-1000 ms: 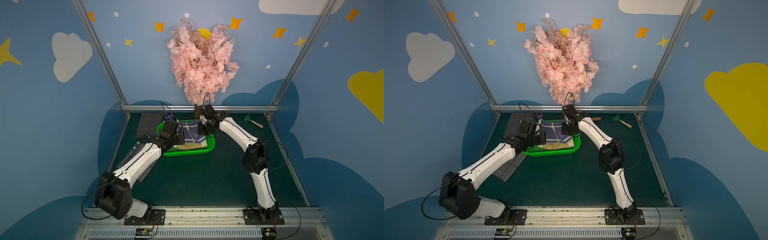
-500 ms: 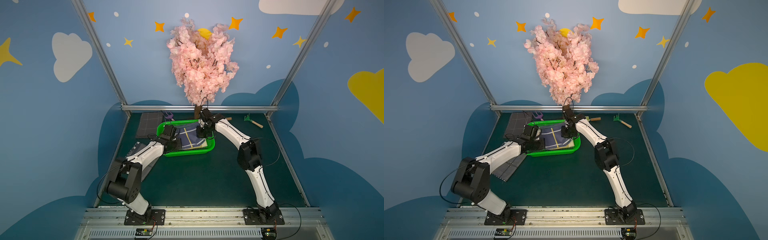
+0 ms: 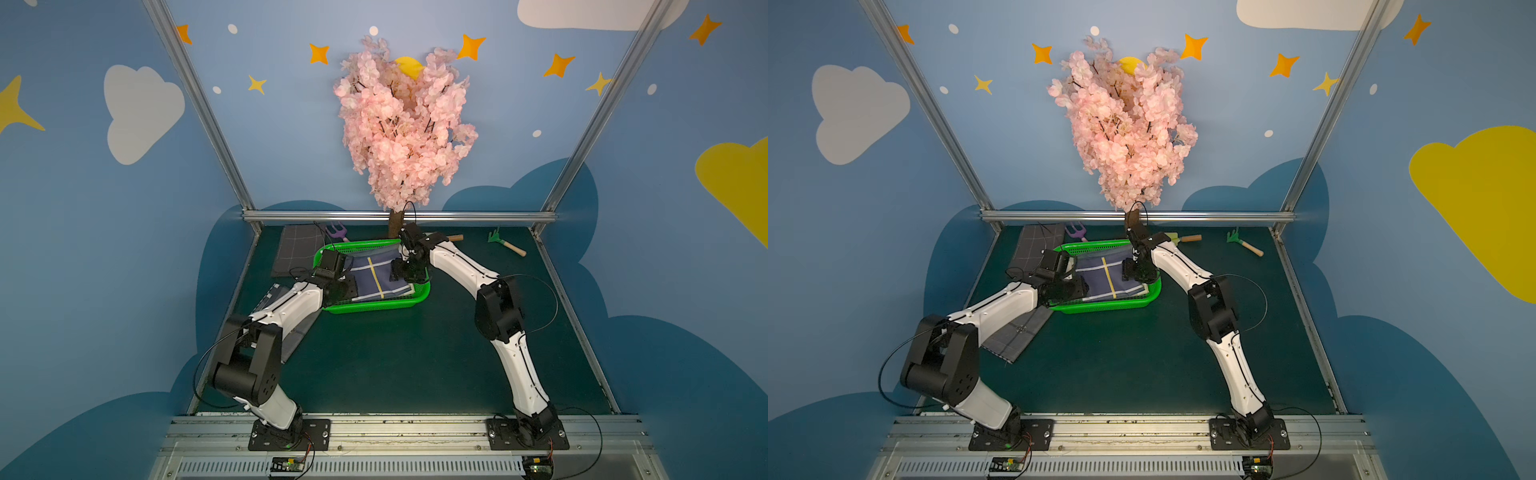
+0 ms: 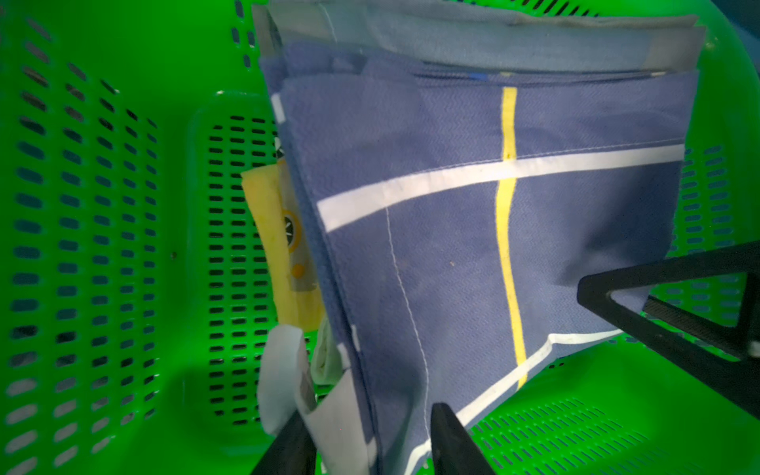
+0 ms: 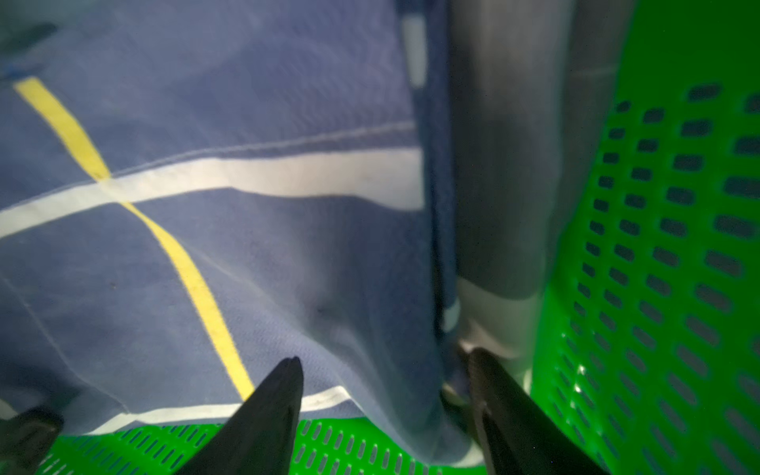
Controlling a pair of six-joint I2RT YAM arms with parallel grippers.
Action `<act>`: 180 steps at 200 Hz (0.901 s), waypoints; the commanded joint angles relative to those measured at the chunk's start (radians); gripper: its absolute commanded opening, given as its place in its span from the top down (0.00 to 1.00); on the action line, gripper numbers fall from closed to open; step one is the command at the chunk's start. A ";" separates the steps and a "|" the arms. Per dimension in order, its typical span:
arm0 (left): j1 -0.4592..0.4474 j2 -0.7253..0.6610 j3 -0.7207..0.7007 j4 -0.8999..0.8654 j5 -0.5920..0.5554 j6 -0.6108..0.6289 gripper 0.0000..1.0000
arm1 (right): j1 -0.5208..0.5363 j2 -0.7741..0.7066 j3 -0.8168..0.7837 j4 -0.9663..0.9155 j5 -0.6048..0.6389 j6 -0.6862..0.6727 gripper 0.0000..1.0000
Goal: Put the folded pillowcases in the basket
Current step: Place the pillowcase in the basket.
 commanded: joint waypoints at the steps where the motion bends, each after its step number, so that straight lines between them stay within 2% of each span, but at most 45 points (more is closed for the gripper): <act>1: 0.017 -0.075 0.000 -0.032 -0.015 0.012 0.51 | 0.007 -0.104 -0.028 0.012 0.023 -0.013 0.30; 63: 0.016 -0.247 -0.110 -0.032 0.018 -0.015 0.51 | 0.045 -0.329 -0.226 0.083 0.086 -0.014 0.28; 84: 0.017 -0.289 -0.137 -0.044 0.004 -0.011 0.51 | 0.033 -0.383 -0.297 0.094 0.138 0.014 0.22; 107: 0.016 -0.305 -0.156 -0.061 -0.008 0.001 0.51 | 0.005 -0.377 -0.324 0.074 0.153 0.019 0.21; 180: 0.016 -0.344 -0.221 -0.068 -0.016 -0.004 0.51 | -0.066 -0.265 -0.278 -0.005 0.165 -0.018 0.21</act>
